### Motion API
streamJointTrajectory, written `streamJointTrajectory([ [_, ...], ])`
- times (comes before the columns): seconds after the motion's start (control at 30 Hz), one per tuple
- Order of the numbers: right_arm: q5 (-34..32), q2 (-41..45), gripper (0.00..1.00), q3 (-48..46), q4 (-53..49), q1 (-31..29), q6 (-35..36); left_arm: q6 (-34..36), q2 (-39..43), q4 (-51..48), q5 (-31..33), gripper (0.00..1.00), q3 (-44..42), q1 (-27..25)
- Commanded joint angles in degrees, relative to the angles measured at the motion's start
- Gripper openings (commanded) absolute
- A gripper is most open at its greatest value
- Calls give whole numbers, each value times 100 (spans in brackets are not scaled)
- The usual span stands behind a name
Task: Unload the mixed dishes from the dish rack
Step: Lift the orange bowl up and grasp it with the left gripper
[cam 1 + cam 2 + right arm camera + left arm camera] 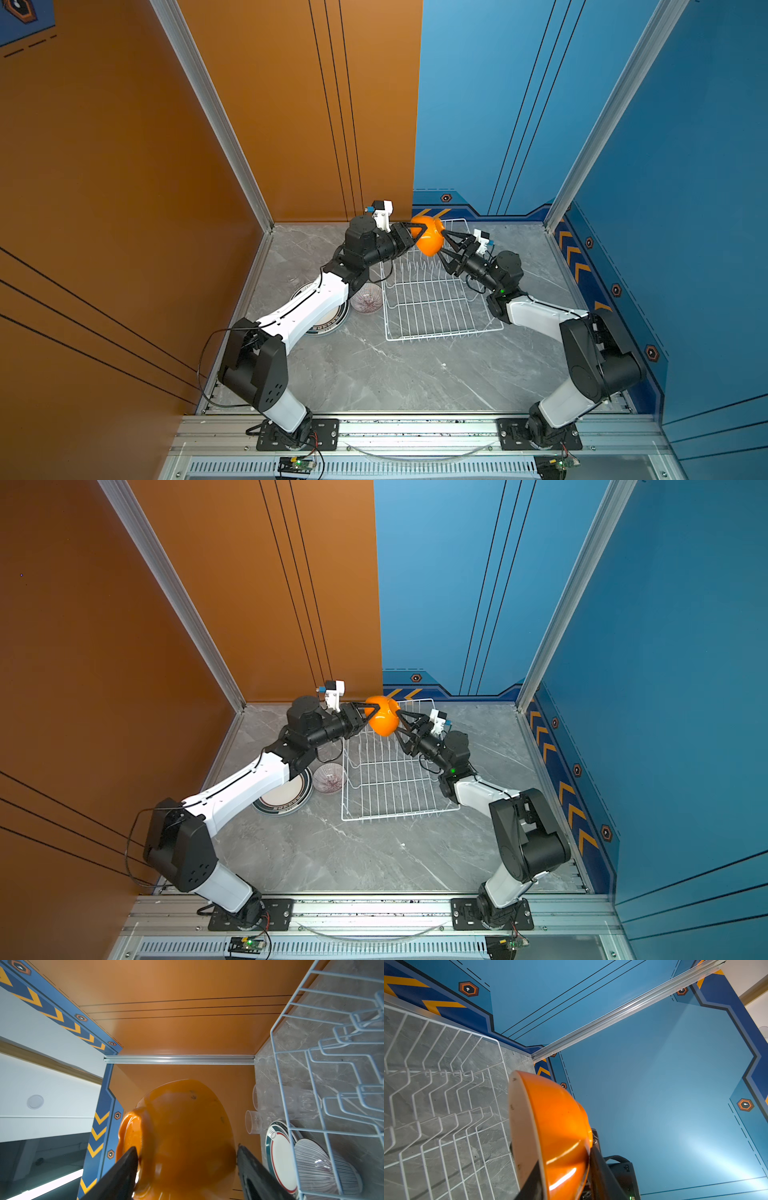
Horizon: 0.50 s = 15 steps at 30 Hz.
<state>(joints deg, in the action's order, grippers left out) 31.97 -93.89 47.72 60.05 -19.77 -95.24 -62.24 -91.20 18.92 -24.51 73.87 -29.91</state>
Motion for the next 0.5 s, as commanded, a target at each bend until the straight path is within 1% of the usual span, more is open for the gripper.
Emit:
streamJointTrajectory([
  [0.0, 345, -105, 80, 127, 122, -142, 335, 170, -23, 244, -166, 0, -30, -100],
  [0.03, 362, -119, 81, 144, 120, -146, 347, 175, -30, 244, -169, 0, -26, -102],
  [0.37, 372, -180, 81, 158, 52, -150, 374, 159, -102, 244, -147, 0, -134, -138],
  [0.47, 359, -144, 81, 122, 38, -95, 397, 258, -61, -124, -88, 0, -50, -94],
])
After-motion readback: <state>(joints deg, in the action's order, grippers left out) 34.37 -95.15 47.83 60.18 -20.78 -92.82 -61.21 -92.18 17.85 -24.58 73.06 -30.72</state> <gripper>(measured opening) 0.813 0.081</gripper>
